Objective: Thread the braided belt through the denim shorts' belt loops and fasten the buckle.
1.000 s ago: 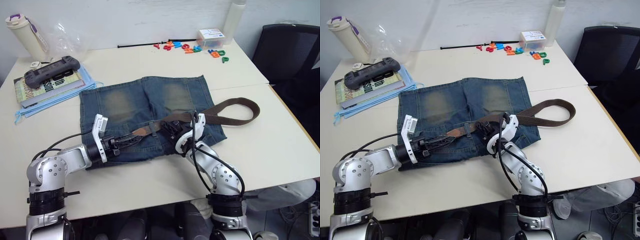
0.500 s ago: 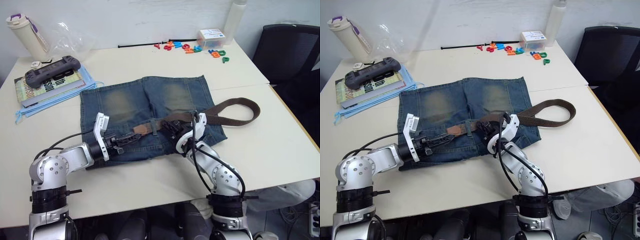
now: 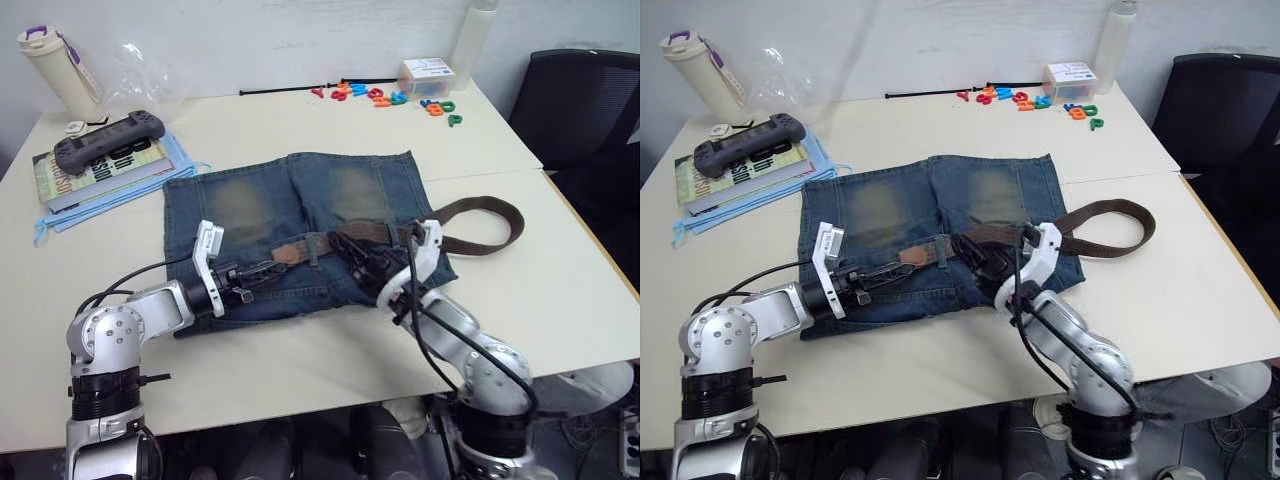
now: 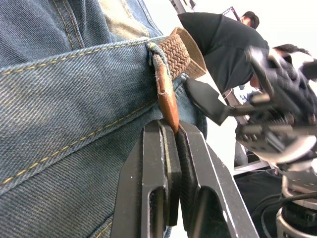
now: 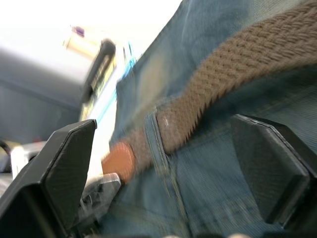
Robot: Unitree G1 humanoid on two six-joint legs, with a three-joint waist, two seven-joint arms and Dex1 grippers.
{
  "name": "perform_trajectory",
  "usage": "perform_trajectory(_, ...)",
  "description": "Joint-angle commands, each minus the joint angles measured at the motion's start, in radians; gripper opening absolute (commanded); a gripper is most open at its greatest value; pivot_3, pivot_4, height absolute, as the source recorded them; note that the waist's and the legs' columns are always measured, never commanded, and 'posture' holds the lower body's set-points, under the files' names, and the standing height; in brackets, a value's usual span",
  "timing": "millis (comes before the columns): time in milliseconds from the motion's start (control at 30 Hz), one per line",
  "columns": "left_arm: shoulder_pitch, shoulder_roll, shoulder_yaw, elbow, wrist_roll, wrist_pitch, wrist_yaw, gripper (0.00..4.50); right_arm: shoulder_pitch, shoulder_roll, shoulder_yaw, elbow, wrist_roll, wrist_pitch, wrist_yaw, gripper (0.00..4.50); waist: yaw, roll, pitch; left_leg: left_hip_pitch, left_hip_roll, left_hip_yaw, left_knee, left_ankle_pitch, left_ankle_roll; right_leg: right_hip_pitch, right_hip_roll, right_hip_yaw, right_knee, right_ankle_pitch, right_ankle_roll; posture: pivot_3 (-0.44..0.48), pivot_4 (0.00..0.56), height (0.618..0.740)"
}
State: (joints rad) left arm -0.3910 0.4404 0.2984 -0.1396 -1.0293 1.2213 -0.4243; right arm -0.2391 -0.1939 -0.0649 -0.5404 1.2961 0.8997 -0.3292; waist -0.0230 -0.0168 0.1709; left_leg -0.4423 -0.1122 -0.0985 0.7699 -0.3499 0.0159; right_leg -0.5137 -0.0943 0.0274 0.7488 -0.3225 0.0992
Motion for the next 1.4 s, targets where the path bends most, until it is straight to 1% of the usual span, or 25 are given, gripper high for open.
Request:
perform_trajectory(33,-0.019,-0.002,0.003,-0.008,-0.003,-0.023,-0.006,0.0,0.012,-0.192,0.038,-0.182,-0.031,0.086,0.101,4.38,0.003,-0.001,0.0,0.0,0.0,0.0,0.0,0.0,0.0,0.0,0.0,0.0,-0.001,0.0,0.0,0.0,0.15,0.659)
perform_trajectory(67,-0.019,-0.003,0.0,-0.007,-0.002,-0.024,-0.006,0.0,0.013,-0.247,0.055,-0.208,-0.062,0.096,0.132,4.38,0.0,-0.001,0.0,0.0,0.0,0.0,0.0,0.0,0.0,0.001,0.0,0.0,-0.001,0.0,0.0,0.0,0.15,0.659)
perform_trajectory(100,-0.02,-0.004,-0.002,-0.005,0.0,-0.025,-0.008,0.0,0.006,-0.366,0.123,-0.266,-0.187,0.093,0.199,4.38,-0.002,-0.001,-0.001,0.0,0.001,0.0,-0.001,0.0,0.0,0.001,0.0,0.0,-0.001,0.0,0.0,0.0,0.15,0.659)
perform_trajectory(167,-0.022,-0.006,-0.007,-0.004,0.001,-0.025,-0.009,0.0,0.0,-0.522,0.234,-0.326,-0.388,0.056,0.281,4.38,0.0,-0.001,0.0,0.001,0.001,0.0,-0.002,0.0,0.001,0.001,0.0,-0.001,-0.002,0.0,0.0,0.0,0.15,0.659)
perform_trajectory(200,-0.023,-0.007,-0.008,-0.004,0.001,-0.026,-0.01,0.0,0.0,-0.575,0.279,-0.333,-0.473,0.03,0.307,4.38,0.001,-0.002,-0.001,0.001,0.001,0.0,-0.002,0.0,0.001,0.002,0.0,-0.001,-0.004,0.0,0.0,0.0,0.15,0.659)
perform_trajectory(267,-0.026,-0.011,-0.01,-0.003,0.0,-0.025,-0.009,0.0,-0.02,-0.698,0.434,-0.324,-0.717,-0.053,0.356,4.38,0.004,-0.003,-0.001,0.002,0.002,-0.002,-0.002,0.0,0.0,0.005,0.0,-0.004,-0.007,0.0,0.0,0.0,0.15,0.659)
perform_trajectory(333,-0.028,-0.013,-0.013,-0.003,0.0,-0.025,-0.008,0.0,-0.027,-0.748,0.523,-0.296,-0.891,-0.123,0.38,4.38,0.013,-0.003,-0.001,0.001,0.001,-0.002,-0.002,0.0,0.0,0.005,0.0,-0.004,-0.008,0.001,0.001,0.0,0.15,0.659)
perform_trajectory(367,-0.028,-0.013,-0.013,-0.004,-0.002,-0.024,-0.008,0.0,-0.031,-0.755,0.553,-0.272,-0.971,-0.152,0.374,4.38,0.017,-0.003,-0.001,0.002,0.002,-0.002,-0.002,0.0,-0.001,0.006,0.0,-0.004,-0.009,0.001,0.002,0.0,0.15,0.659)
perform_trajectory(567,-0.028,-0.016,-0.017,-0.006,-0.005,-0.023,-0.008,0.0,-0.049,-0.73,0.661,-0.179,-1.31,-0.26,0.404,4.38,0.033,-0.003,-0.001,0.002,0.001,-0.002,-0.002,0.001,0.0,0.007,0.0,-0.004,-0.013,0.003,0.003,0.0,0.15,0.659)
perform_trajectory(600,-0.029,-0.016,-0.018,-0.006,-0.005,-0.023,-0.008,0.0,-0.051,-0.722,0.672,-0.17,-1.348,-0.267,0.408,4.17,0.036,-0.003,-0.001,0.002,0.001,-0.002,-0.002,0.001,0.0,0.007,0.0,-0.004,-0.013,0.003,0.003,0.0,0.15,0.659)
perform_trajectory(667,-0.031,-0.017,-0.019,-0.005,-0.005,-0.024,-0.008,0.0,-0.04,-0.704,0.683,-0.156,-1.413,-0.276,0.435,3.56,0.039,-0.004,-0.001,0.001,0.001,-0.002,-0.002,0.0,0.0,0.008,0.0,-0.004,-0.014,0.003,0.004,0.0,0.15,0.659)
perform_trajectory(700,-0.032,-0.018,-0.019,-0.005,-0.005,-0.024,-0.008,0.0,-0.033,-0.701,0.69,-0.151,-1.442,-0.282,0.454,3.13,0.041,-0.004,-0.001,0.001,0.002,-0.002,-0.002,0.0,0.0,0.008,0.0,-0.004,-0.014,0.003,0.004,0.0,0.15,0.659)
perform_trajectory(733,-0.034,-0.017,-0.02,-0.004,-0.004,-0.024,-0.009,0.0,-0.022,-0.696,0.69,-0.146,-1.469,-0.291,0.466,2.57,0.044,-0.004,-0.001,0.001,0.001,-0.002,-0.002,0.0,0.0,0.008,0.0,-0.004,-0.014,0.003,0.004,0.0,0.15,0.659)
perform_trajectory(767,-0.035,-0.017,-0.02,-0.003,-0.004,-0.025,-0.01,0.0,-0.009,-0.69,0.685,-0.142,-1.49,-0.295,0.479,2.22,0.046,-0.004,-0.001,0.001,0.001,-0.002,-0.002,0.0,0.0,0.008,0.0,-0.004,-0.014,0.003,0.004,0.0,0.15,0.659)
perform_trajectory(833,-0.037,-0.017,-0.02,-0.001,-0.003,-0.026,-0.012,0.0,0.007,-0.685,0.676,-0.132,-1.526,-0.309,0.504,1.32,0.048,-0.004,-0.001,0.001,0.001,-0.002,-0.002,0.0,0.0,0.008,0.0,-0.004,-0.014,0.003,0.004,0.0,0.15,0.659)
perform_trajectory(867,-0.038,-0.017,-0.021,-0.001,-0.003,-0.026,-0.013,0.0,0.015,-0.678,0.665,-0.128,-1.533,-0.309,0.507,1.09,0.048,-0.004,-0.001,0.001,0.001,-0.002,-0.002,0.0,0.0,0.008,0.0,-0.004,-0.014,0.003,0.004,0.0,0.15,0.659)
perform_trajectory(900,-0.038,-0.017,-0.022,-0.001,-0.003,-0.027,-0.014,0.0,0.022,-0.672,0.655,-0.124,-1.544,-0.308,0.513,0.53,0.048,-0.004,-0.001,0.001,0.001,-0.002,-0.002,0.0,0.0,0.008,0.0,-0.004,-0.014,0.003,0.004,0.0,0.15,0.659)
perform_trajectory(933,-0.038,-0.018,-0.023,-0.001,-0.003,-0.028,-0.015,0.0,0.028,-0.666,0.642,-0.119,-1.552,-0.307,0.515,0.21,0.048,-0.004,-0.001,0.001,0.001,-0.002,-0.002,0.0,0.0,0.008,0.0,-0.004,-0.014,0.003,0.004,0.0,0.15,0.659)
perform_trajectory(967,-0.038,-0.019,-0.023,-0.001,-0.003,-0.028,-0.016,0.0,0.035,-0.66,0.629,-0.115,-1.561,-0.306,0.52,0.09,0.047,-0.004,-0.001,0.001,0.001,-0.002,-0.002,0.0,0.0,0.008,0.0,-0.004,-0.014,0.003,0.004,0.0,0.15,0.659)
perform_trajectory(1000,-0.039,-0.02,-0.023,-0.001,-0.003,-0.028,-0.016,0.0,0.04,-0.654,0.62,-0.112,-1.569,-0.306,0.526,0.09,0.047,-0.004,-0.001,0.002,0.001,-0.002,-0.002,0.0,0.0,0.008,0.0,-0.004,-0.014,0.003,0.004,0.0,0.15,0.659)
perform_trajectory(1067,-0.041,-0.025,-0.022,-0.009,-0.013,-0.024,-0.014,0.0,0.064,-0.683,0.581,-0.097,-1.586,-0.311,0.548,0.09,0.048,-0.004,-0.001,0.002,0.001,-0.002,-0.002,0.0,0.0,0.008,0.0,-0.005,-0.014,0.003,0.004,0.0,0.15,0.659)
perform_trajectory(1167,-0.042,-0.04,-0.014,-0.024,-0.031,-0.018,0.001,0.0,0.106,-0.75,0.481,-0.055,-1.601,-0.354,0.58,0.09,0.053,-0.004,0.0,0.001,0.0,-0.002,-0.001,0.0,0.001,0.009,-0.001,-0.005,-0.014,0.003,0.004,0.0,0.15,0.659)
perform_trajectory(1300,-0.035,-0.056,-0.006,-0.04,-0.054,-0.007,0.019,0.0,0.141,-0.784,0.383,0.004,-1.612,-0.422,0.616,0.09,0.058,-0.004,0.0,0.003,0.0,-0.005,-0.001,0.0,0.001,0.013,-0.001,-0.008,-0.018,0.004,0.005,0.0,0.15,0.659)
perform_trajectory(1400,-0.015,-0.061,0.005,-0.064,-0.078,0.001,0.045,0.0,0.162,-0.802,0.321,0.055,-1.619,-0.469,0.642,0.09,0.058,-0.004,0.0,0.003,0.0,-0.005,-0.001,0.0,0.001,0.013,-0.001,-0.008,-0.018,0.004,0.005,0.0,0.15,0.659)
